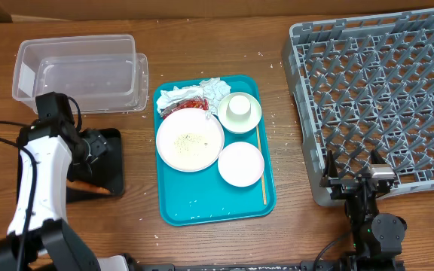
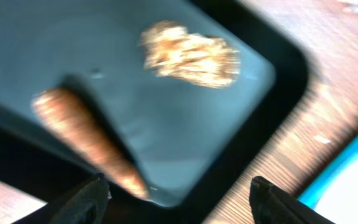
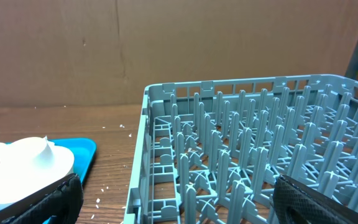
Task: Sort waste into correct bins and load items into the dishwasher
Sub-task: 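Carry the carrot left and release it on the black tray, then move the left gripper to the rim of the white rice plate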
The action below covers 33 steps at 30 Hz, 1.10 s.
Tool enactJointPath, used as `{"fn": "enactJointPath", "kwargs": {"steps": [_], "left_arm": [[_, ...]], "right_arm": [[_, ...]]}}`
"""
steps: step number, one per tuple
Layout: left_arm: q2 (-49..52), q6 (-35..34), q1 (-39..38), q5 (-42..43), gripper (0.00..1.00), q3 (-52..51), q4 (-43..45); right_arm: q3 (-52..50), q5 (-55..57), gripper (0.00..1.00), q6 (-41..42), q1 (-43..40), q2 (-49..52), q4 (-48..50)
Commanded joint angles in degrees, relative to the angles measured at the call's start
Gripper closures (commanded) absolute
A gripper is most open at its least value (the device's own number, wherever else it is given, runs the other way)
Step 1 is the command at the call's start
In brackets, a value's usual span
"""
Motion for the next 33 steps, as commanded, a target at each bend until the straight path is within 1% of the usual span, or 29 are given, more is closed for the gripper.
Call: {"fn": "enactJointPath", "kwargs": {"steps": [1,2,5,6,7,9,11,13,16,18,21,22,23,24,26,28,29,31,32,33], "left_arm": [[-4.44,7.54,-4.98,9.14,0.29,1.95,0.04],[-4.70,9.86,-8.57,9.42,0.31,1.95,0.00],[-4.42,12.57,-16.52,8.57,0.32,1.81,0.44],[-4.24,12.52,-18.99,7.50,0.31,1.81,0.72],[-4.02,12.50,-21.35,6.82,0.33,1.81,1.16],[-3.41,11.93,-25.81,5.66,0.39,1.81,2.69],[-2.62,11.10,-29.64,4.17,0.42,1.81,4.66],[-1.25,11.21,-34.32,1.57,0.42,1.81,6.86],[0.72,11.26,-38.42,-2.40,0.45,1.81,8.04],[2.38,11.52,-40.41,-4.15,0.50,1.81,8.83],[4.46,13.86,-42.60,-4.17,0.65,1.81,10.82],[5.16,14.67,-43.30,-4.24,0.67,1.81,11.85],[5.97,15.21,-44.04,-4.63,0.67,1.81,13.09],[7.06,15.58,-44.85,-5.31,0.64,1.81,14.97],[8.35,15.58,-45.42,-5.99,0.64,1.81,16.90],[9.51,15.56,-45.46,-6.03,0.69,1.81,18.86],[10.43,15.58,-45.42,-6.25,0.77,1.81,21.11],[11.43,15.58,-45.42,-6.27,0.89,1.81,24.04],[12.00,15.58,-45.42,-6.27,0.91,1.81,25.64],[12.81,15.56,-45.42,-6.25,0.96,1.81,27.43]], "right_arm": [[-0.59,0.31,0.00,0.28,0.42,-0.57,0.37],[-0.59,0.31,0.00,0.26,0.42,-0.57,0.37],[-0.59,0.31,0.00,0.26,0.42,-0.57,0.37],[-0.59,0.31,0.00,0.28,0.42,-0.57,0.37],[-0.59,0.31,0.00,0.26,0.42,-0.57,0.37],[-0.59,0.31,0.00,0.26,0.42,-0.57,0.37],[-0.59,0.31,0.00,0.26,0.42,-0.57,0.37],[-0.59,0.31,0.00,0.28,0.42,-0.57,0.37],[-0.59,0.31,0.00,0.28,0.42,-0.57,0.37],[-0.59,0.31,0.00,0.26,0.42,-0.57,0.37],[-0.59,0.31,0.00,0.28,0.42,-0.57,0.37],[-0.59,0.31,0.00,0.28,0.42,-0.57,0.37],[-0.59,0.31,0.00,0.28,0.42,-0.57,0.39],[-0.59,0.31,0.00,0.26,0.42,-0.57,0.37],[-0.59,0.31,0.00,0.28,0.42,-0.57,0.37],[-0.59,0.31,0.00,0.26,0.42,-0.57,0.37],[-0.59,0.31,0.00,0.26,0.42,-0.57,0.37],[-0.59,0.31,0.00,0.28,0.42,-0.57,0.37],[-0.59,0.31,0.00,0.28,0.42,-0.57,0.37],[-0.59,0.31,0.00,0.26,0.42,-0.57,0.37]]}}
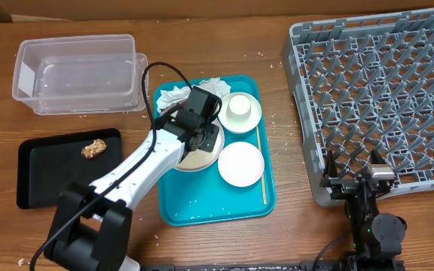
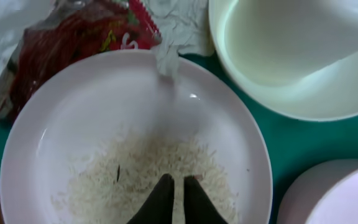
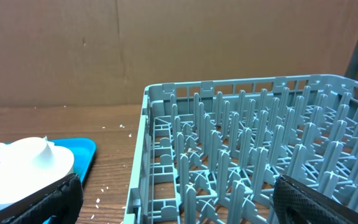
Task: Sort waste into correct bins and load items into the dishwasher
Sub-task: 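Move the left gripper to the rim of the white rice plate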
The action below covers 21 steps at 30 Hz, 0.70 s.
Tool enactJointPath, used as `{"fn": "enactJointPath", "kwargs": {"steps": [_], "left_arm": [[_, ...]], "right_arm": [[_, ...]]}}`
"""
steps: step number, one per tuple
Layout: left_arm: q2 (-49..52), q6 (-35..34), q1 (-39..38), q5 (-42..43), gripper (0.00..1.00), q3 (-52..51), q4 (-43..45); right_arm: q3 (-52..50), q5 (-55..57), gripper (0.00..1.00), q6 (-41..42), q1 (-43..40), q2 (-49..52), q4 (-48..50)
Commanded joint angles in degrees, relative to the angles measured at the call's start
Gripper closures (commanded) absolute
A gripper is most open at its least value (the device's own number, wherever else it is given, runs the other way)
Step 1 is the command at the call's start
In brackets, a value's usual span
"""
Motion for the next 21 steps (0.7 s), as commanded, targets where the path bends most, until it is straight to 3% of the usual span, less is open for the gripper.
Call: {"fn": "enactJointPath", "kwargs": {"steps": [1,5,21], "left_arm": [[2.80,0.68,-0.02,-1.18,0.96,0.87,4.46],[5.66,0.68,-0.28,-0.50,0.96,0.87,8.13],[6.12,2.71,-4.98,3.96,0.96,0.90,8.66]], "right_arm": [[-0.59,0.31,0.00,0.28,0.44,-0.57,0.31],[-0.59,0.31,0.00,0.26,0.44,-0.57,0.31],[-0.59,0.31,0.00,0.26,0.44,-0.57,0.31]]}}
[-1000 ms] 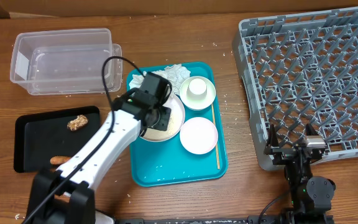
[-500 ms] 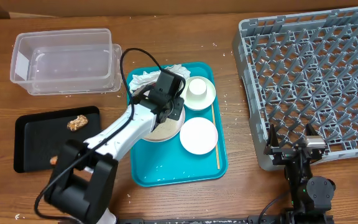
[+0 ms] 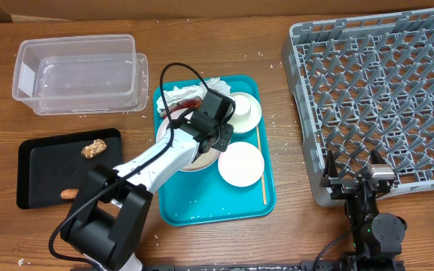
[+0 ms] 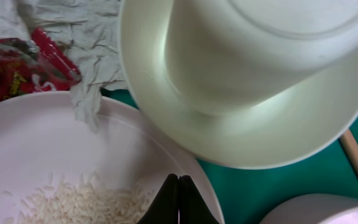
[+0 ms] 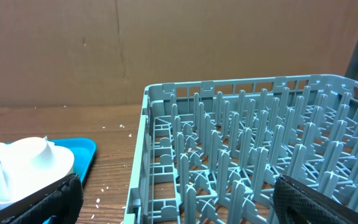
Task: Sort waste into correct bins and load items into the dishwasher
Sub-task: 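Move the left gripper to the rim of the white rice plate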
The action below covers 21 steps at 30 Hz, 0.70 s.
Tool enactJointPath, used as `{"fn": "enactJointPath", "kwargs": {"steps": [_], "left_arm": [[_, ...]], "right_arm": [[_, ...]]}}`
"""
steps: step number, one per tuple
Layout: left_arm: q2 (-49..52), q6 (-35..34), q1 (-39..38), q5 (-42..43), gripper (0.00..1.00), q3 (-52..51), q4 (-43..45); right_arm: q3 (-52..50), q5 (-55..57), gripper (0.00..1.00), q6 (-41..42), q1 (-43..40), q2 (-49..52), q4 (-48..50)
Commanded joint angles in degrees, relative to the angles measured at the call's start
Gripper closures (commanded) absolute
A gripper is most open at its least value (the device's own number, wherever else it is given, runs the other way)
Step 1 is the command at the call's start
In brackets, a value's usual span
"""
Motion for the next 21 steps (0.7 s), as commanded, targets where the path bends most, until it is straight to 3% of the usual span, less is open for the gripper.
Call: {"fn": "enactJointPath", "kwargs": {"steps": [1,13,21], "left_arm": [[0.31,2.40,-1.53,1.57,0.96,0.76,-0.13],[0.22,5.40,-4.33,4.61,0.96,0.76,-6.49],[0.22,5.51,-5.18,1.62,0.96,0.79,-8.17]], "right_arm": [[-0.59,0.31,0.00,0.28,0.42,-0.57,0.37],[-0.59,0.31,0.00,0.28,0.42,-0.57,0.37],[-0.59,0.31,0.00,0.26,0.42,-0.57,0.37]]}}
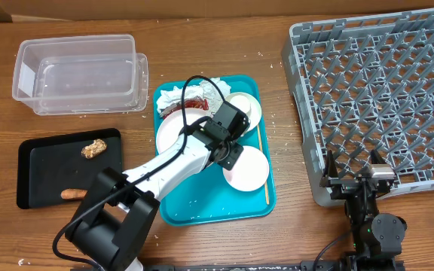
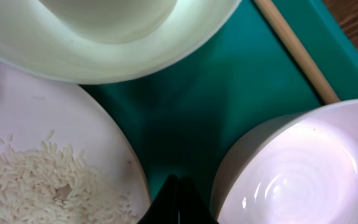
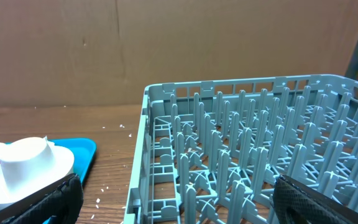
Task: Sort waste into correct bins and load items into the dishwasher
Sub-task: 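Move the left gripper to the rim of the white rice plate, then grip the plate rim with the left gripper and lift it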
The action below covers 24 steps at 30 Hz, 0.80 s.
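My left gripper hangs shut and empty low over the teal tray; in the left wrist view its fingertips press together. They point at the bare strip of tray between the plate of rice and the small white bowl. Farther back sits a pale saucer carrying an upturned cup. A chopstick lies along the tray's right side. Crumpled napkin and a red wrapper lie at the tray's back. My right gripper rests open by the grey dish rack.
A clear plastic bin stands at the back left. In front of it a black tray holds a brown lump and an orange piece. The dish rack fills the right side.
My left gripper has shifted from over the saucer's rim toward the front right, and now sits between the rice plate and the white bowl. It stays shut. The right arm is unchanged.
First my left gripper was open over the black tray, above the orange piece and the brown lump. Then it was shut above the rice plate, then over the saucer's edge, and now over the gap beside the white bowl. The right arm never moved.
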Tool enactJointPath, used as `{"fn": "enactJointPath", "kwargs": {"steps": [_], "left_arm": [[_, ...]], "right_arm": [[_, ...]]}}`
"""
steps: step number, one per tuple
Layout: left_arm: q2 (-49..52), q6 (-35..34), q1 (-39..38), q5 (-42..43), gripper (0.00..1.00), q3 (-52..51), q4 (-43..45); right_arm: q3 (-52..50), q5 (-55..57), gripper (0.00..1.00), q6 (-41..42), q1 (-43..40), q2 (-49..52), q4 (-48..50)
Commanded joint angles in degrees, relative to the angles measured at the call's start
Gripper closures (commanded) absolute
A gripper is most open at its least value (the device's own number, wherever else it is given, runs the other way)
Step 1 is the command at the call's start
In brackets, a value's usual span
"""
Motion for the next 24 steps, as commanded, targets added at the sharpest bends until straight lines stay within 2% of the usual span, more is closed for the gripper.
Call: {"fn": "enactJointPath", "kwargs": {"steps": [1,3,5,9,11,14,18,19,24], "left_arm": [[0.22,-0.68,-0.15,-4.07,0.95,0.79,0.46],[0.22,-2.84,0.33,-7.76,0.91,0.85,1.22],[0.22,-2.99,0.55,-9.11,0.82,0.90,2.12],[0.22,-2.99,0.50,-11.37,0.82,1.01,2.95],[0.22,-2.99,0.50,-11.39,0.80,1.22,2.97],[0.24,-2.97,0.50,-11.37,0.72,1.20,2.73],[0.31,-2.97,0.48,-10.80,0.70,1.18,1.60],[0.35,-2.97,0.39,-9.16,0.64,1.18,0.96],[0.35,-2.99,0.39,-6.45,0.61,1.18,0.37]], "right_arm": [[-0.59,0.33,0.00,0.24,0.42,-0.57,0.37],[-0.59,0.33,0.00,0.24,0.42,-0.57,0.37],[-0.59,0.33,0.00,0.24,0.42,-0.57,0.37],[-0.59,0.33,0.00,0.24,0.42,-0.57,0.37],[-0.59,0.33,0.00,0.26,0.42,-0.57,0.37],[-0.59,0.33,0.00,0.26,0.42,-0.57,0.37],[-0.59,0.33,0.00,0.24,0.42,-0.57,0.37],[-0.59,0.33,0.00,0.26,0.42,-0.57,0.37],[-0.59,0.33,0.00,0.26,0.42,-0.57,0.37]]}}
